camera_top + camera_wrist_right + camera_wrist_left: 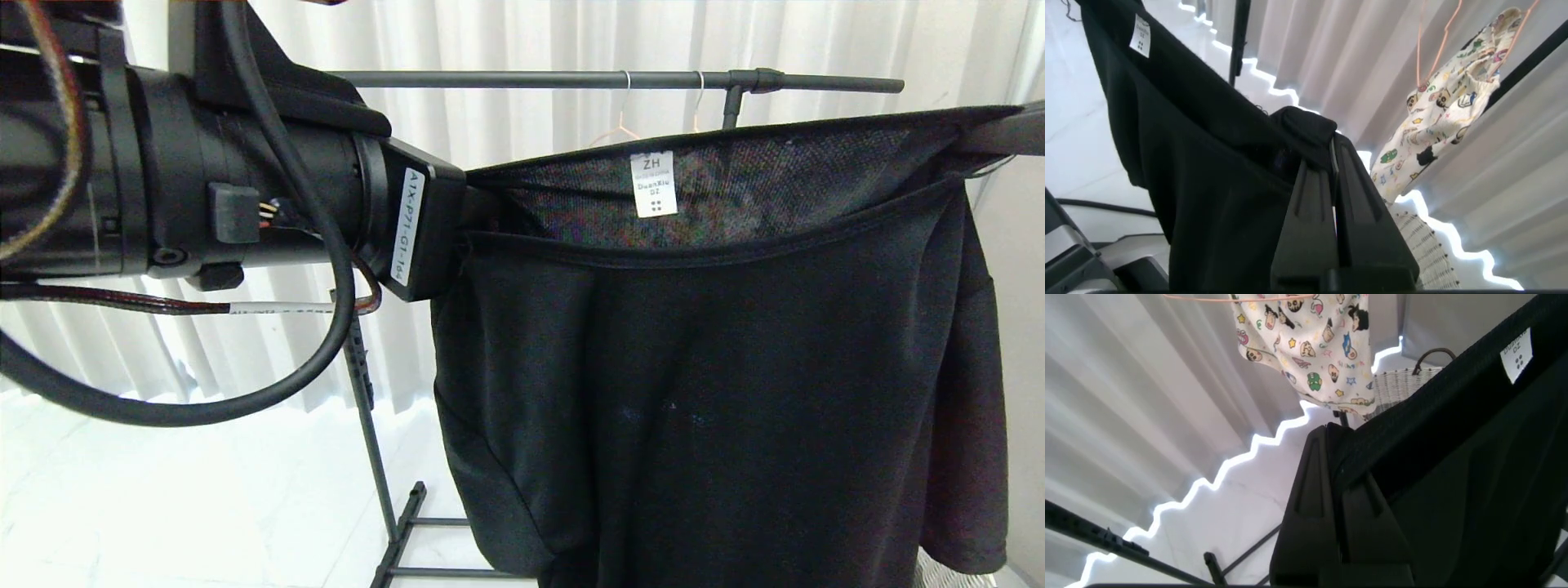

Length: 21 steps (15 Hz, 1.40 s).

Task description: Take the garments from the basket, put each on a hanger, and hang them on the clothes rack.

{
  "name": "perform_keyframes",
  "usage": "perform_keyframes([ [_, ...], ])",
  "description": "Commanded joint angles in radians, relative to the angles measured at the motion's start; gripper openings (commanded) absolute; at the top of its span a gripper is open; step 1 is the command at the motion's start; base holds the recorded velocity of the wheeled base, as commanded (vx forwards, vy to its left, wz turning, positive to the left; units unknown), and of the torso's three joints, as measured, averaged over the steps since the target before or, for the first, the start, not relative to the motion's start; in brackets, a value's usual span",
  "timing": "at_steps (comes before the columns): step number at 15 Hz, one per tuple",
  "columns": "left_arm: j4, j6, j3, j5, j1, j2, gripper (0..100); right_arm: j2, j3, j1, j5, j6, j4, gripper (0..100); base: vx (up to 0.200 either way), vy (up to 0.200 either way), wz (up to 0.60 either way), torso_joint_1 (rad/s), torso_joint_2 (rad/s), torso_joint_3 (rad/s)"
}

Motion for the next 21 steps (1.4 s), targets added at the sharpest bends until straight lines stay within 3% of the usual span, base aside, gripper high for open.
perform_keyframes([
  [1, -0.001, 0.000, -0.002, 0.001, 0.000, 0.002, 0, -0.002, 0.002, 0.001, 0.000, 0.001, 0.001, 0, 0.000, 0.000, 0.00, 0.000, 0.00, 0.000],
  [16, -0.001, 0.004, 0.001, 0.000, 0.000, 0.005, 0, 0.001, 0.003, 0.001, 0.002, 0.005, 0.001, 0, 0.000, 0.000, 0.00, 0.000, 0.00, 0.000],
  [17, -0.001, 0.004, -0.001, 0.001, 0.000, 0.005, 0, 0.001, 0.005, -0.001, 0.002, 0.005, 0.003, 100, 0.000, 0.000, 0.00, 0.000, 0.00, 0.000],
  [21, 0.000, 0.004, -0.001, 0.001, 0.000, 0.005, 0, -0.002, 0.020, 0.001, 0.000, 0.004, 0.000, 100, 0.000, 0.000, 0.00, 0.000, 0.00, 0.000],
])
